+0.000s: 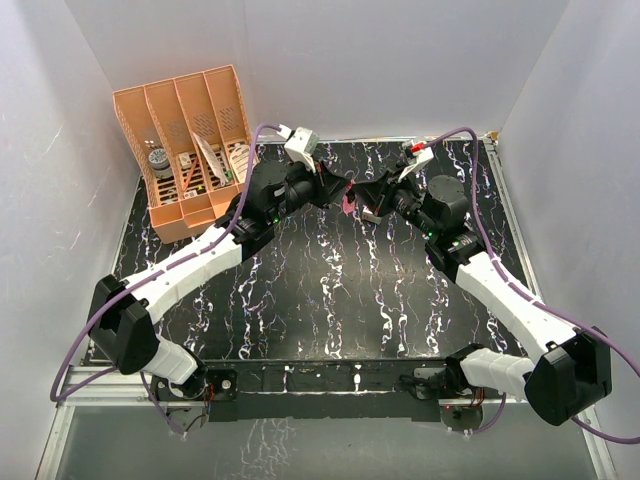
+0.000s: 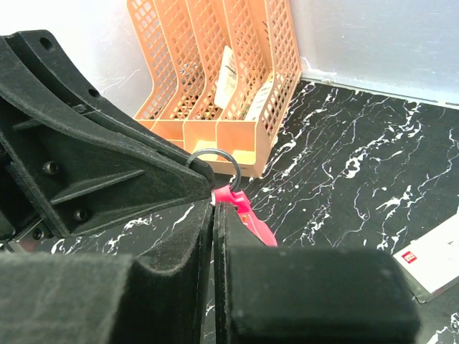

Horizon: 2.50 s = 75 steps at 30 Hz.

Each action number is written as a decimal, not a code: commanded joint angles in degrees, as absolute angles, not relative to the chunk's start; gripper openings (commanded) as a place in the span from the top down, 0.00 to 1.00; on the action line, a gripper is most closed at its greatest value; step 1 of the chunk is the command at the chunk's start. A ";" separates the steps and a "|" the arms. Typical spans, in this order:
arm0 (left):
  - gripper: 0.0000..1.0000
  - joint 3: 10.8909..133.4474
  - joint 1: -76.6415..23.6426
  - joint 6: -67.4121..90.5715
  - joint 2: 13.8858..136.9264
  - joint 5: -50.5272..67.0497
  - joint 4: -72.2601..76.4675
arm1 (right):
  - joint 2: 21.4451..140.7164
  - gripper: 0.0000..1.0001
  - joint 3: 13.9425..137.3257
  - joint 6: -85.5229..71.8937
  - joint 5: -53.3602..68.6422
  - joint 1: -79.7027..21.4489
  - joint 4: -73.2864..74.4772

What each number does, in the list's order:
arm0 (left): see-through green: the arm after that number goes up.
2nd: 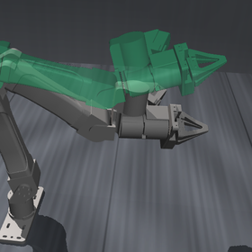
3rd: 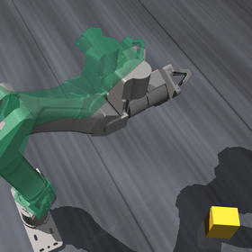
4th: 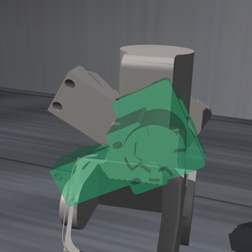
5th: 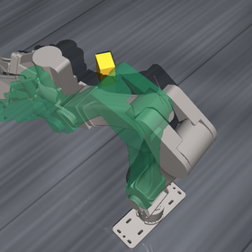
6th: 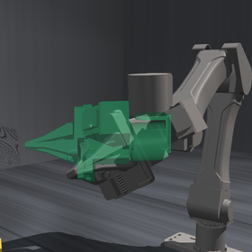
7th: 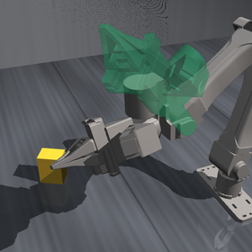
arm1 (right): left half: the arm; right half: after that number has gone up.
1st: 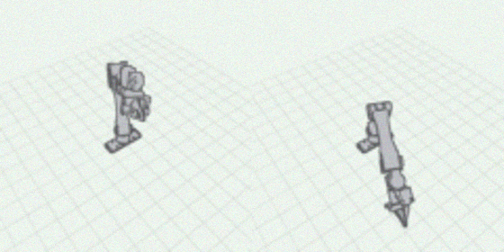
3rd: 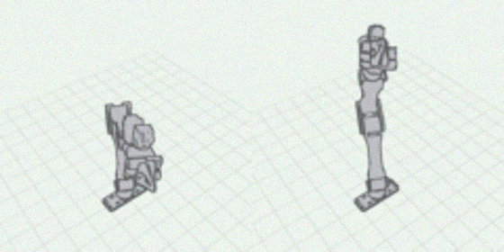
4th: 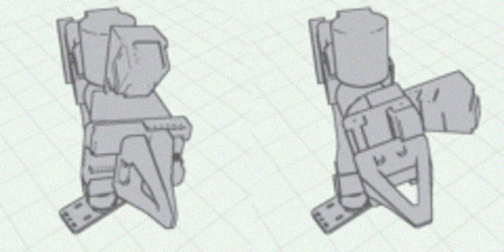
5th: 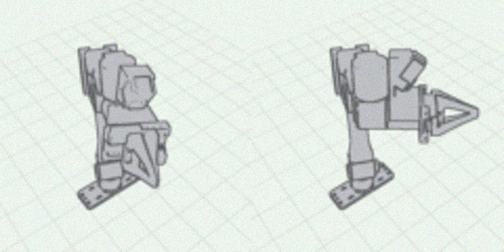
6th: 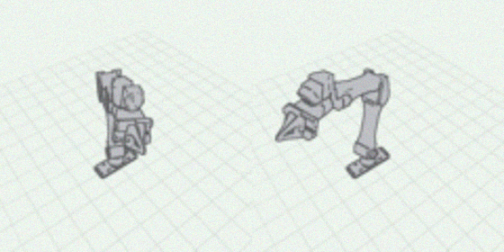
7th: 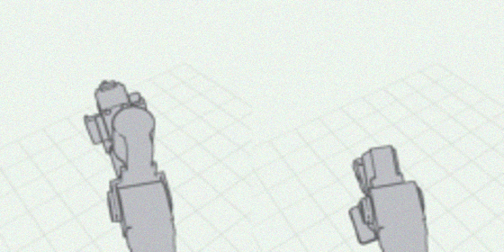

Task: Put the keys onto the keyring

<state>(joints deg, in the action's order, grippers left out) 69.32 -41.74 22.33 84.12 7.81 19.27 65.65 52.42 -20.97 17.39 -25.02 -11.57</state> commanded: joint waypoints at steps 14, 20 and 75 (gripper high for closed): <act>1.00 74.92 -42.13 22.54 83.97 10.84 12.84 | 62.49 1.00 53.09 -12.48 10.28 -25.05 -12.76; 1.00 77.86 -42.19 22.94 85.59 11.58 8.66 | 61.53 1.00 52.21 -10.83 8.61 -25.03 -13.07; 1.00 106.54 -42.10 23.85 101.88 21.18 -24.36 | 58.78 1.00 45.92 0.49 5.33 -25.05 -14.31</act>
<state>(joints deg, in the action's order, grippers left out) 105.65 -41.76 22.48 103.04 18.50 -24.03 60.29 45.93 -0.73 6.79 -25.12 -10.50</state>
